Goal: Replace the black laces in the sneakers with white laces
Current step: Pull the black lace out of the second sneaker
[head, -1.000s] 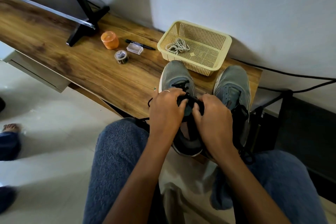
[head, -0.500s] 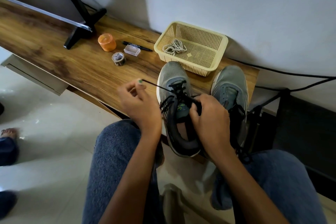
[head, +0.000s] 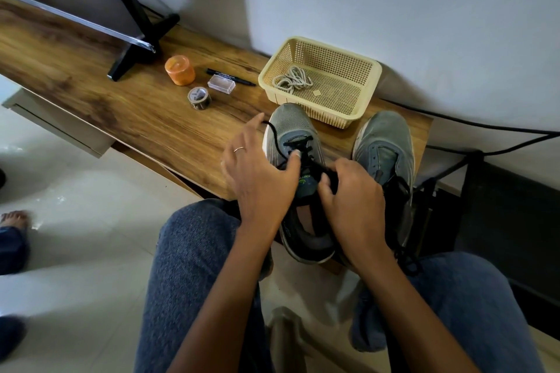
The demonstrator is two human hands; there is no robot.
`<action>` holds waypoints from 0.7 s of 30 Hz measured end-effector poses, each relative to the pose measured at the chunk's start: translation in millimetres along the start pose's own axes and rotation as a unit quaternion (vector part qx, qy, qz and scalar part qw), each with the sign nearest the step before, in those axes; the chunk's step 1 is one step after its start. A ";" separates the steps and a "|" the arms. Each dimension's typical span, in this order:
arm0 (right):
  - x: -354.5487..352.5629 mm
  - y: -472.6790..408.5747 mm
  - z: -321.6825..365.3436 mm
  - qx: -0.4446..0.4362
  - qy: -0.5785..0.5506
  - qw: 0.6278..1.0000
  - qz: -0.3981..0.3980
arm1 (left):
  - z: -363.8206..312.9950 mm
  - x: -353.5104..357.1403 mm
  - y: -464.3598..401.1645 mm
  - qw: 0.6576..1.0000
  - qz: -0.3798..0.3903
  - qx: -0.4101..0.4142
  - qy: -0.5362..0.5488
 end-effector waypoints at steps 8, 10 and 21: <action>2.7 1.5 0.9 0.002 -0.005 1.000 0.009 | -6.0 14.1 8.7 0.990 0.052 0.080 -0.103; 3.3 1.3 0.3 0.003 -0.003 1.000 0.011 | -4.9 13.0 8.0 0.992 0.050 0.065 -0.092; 3.5 0.9 -2.9 0.006 0.010 1.000 0.014 | 21.1 -17.8 -6.1 0.990 -0.039 -0.104 0.088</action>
Point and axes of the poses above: each hand's wrist, its own y-axis away from the middle knuckle, its own x-axis out of the palm, z = x × y, the point moved 8 cm from there along -y, towards the middle knuckle, and after that the axes turned 4 degrees about -z, right-handed, at the moved point
